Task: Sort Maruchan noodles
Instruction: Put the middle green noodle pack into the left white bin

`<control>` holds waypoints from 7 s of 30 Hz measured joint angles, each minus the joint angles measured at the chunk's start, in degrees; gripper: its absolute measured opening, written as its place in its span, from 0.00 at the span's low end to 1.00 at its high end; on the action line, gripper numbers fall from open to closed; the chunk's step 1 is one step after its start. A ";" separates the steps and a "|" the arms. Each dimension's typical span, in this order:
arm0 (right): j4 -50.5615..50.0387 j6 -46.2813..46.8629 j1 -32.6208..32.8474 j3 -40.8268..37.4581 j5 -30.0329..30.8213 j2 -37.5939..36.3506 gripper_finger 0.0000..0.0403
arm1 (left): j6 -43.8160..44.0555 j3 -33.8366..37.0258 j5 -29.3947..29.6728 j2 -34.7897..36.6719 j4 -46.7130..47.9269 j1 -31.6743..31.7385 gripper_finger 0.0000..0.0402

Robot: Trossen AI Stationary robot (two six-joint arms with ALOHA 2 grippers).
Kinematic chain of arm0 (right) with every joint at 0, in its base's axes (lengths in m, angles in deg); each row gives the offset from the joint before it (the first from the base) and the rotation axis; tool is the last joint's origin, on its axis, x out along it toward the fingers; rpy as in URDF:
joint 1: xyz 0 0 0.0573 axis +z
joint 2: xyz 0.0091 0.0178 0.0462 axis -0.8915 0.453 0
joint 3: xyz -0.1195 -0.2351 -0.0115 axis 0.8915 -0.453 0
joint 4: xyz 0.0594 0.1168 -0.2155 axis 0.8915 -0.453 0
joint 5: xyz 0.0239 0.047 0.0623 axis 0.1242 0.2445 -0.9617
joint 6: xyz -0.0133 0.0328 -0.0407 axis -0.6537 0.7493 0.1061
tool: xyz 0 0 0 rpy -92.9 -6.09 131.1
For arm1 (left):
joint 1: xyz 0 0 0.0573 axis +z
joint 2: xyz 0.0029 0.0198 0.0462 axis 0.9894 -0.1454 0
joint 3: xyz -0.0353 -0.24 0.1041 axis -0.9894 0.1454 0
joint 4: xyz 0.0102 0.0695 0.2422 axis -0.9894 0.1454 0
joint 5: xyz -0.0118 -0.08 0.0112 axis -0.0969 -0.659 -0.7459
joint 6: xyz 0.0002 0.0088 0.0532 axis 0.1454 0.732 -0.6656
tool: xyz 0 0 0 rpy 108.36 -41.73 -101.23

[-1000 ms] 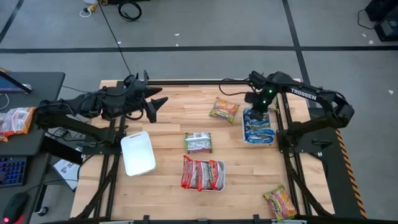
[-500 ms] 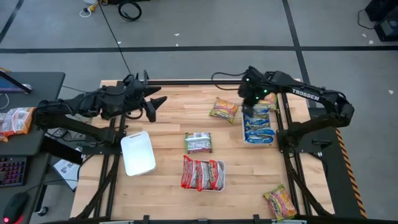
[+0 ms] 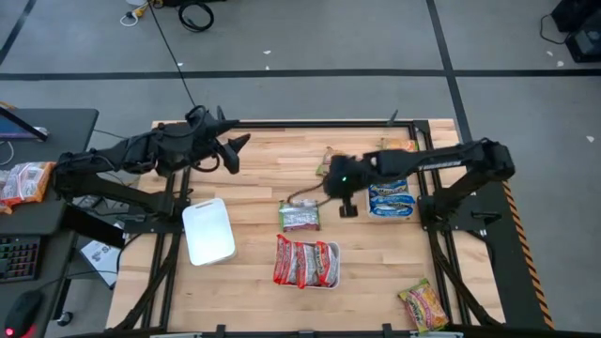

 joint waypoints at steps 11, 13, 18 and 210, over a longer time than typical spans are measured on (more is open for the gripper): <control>11.39 -20.17 3.87 0.00 -7.77 14.56 0.30 | -6.07 0.00 -2.10 0.29 1.79 4.77 0.63; 12.50 -25.72 4.80 0.00 -8.13 16.60 0.39 | -6.30 0.00 -2.09 0.35 3.38 5.13 0.63; 14.32 -32.27 6.64 0.00 -6.51 20.14 0.56 | -5.05 0.00 -2.10 0.70 8.67 5.87 0.63; -5.96 18.97 -20.94 3.10 -30.67 -28.14 0.28 | 22.19 32.20 -18.56 -9.22 35.21 -10.88 0.45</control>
